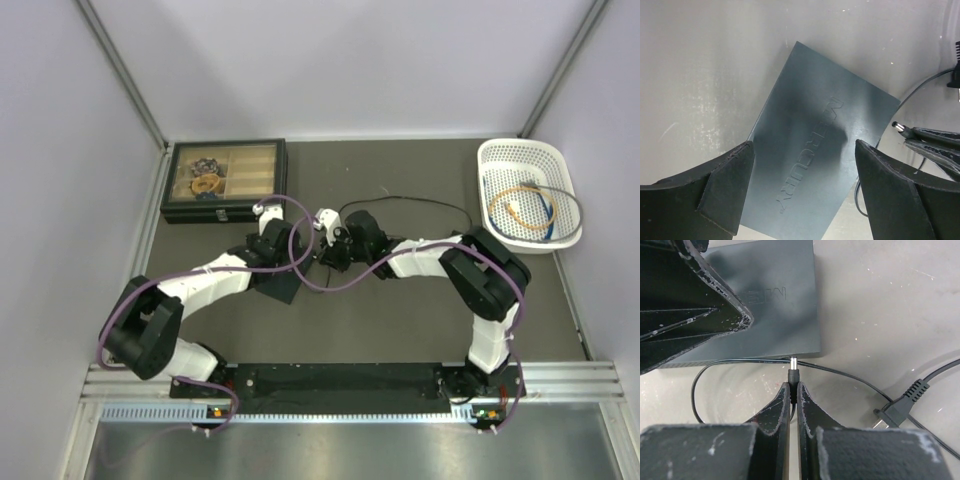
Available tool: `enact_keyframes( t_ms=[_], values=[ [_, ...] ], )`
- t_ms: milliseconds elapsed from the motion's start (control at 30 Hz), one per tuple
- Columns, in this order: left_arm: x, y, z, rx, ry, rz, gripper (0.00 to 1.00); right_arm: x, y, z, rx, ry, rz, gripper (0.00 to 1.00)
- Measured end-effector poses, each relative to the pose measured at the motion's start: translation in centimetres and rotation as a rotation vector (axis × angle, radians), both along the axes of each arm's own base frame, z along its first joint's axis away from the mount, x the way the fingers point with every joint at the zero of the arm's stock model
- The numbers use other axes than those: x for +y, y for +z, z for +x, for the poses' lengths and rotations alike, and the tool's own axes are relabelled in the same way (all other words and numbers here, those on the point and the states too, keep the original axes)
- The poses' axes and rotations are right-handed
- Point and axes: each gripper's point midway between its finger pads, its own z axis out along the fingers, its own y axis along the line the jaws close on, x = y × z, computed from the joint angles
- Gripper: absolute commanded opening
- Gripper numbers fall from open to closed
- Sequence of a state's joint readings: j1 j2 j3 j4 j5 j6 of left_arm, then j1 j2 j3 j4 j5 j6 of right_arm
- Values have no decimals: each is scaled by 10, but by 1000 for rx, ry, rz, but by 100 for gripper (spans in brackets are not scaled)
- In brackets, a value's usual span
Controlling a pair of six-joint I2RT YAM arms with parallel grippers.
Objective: Insert the plug into the switch port
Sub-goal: Pick up the power from the center of the board.
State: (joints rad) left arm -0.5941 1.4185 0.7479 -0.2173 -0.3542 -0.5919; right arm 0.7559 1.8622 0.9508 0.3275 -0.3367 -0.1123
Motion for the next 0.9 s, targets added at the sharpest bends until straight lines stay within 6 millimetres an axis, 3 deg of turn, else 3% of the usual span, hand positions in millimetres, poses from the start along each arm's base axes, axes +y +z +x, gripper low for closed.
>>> enact_keyframes(
  t_ms=[233, 367, 467, 567, 667, 733, 833, 900],
  values=[
    [-2, 2, 1, -4, -4, -12, 86, -6, 2, 7, -12, -34, -12, 0],
    [-2, 14, 2, -36, -2, -33, 86, -22, 25, 26, -62, -110, -25, 0],
    [-2, 33, 4, -89, 4, -65, 86, -35, 66, 55, -162, -190, -24, 0],
    [-2, 50, 7, -138, 12, -95, 86, -57, 132, 103, -327, -330, -3, 0],
    [-1, 56, 6, -159, 16, -107, 86, -97, 189, 146, -476, -502, -5, 0],
    [1, 55, 4, -159, 18, -106, 86, -135, 229, 171, -583, -645, -4, 0],
    [3, 53, 2, -156, 23, -106, 87, -184, 277, 190, -726, -826, 9, 0],
    [3, 51, 1, -153, 26, -107, 87, -194, 293, 193, -776, -859, 26, 0]
  ],
)
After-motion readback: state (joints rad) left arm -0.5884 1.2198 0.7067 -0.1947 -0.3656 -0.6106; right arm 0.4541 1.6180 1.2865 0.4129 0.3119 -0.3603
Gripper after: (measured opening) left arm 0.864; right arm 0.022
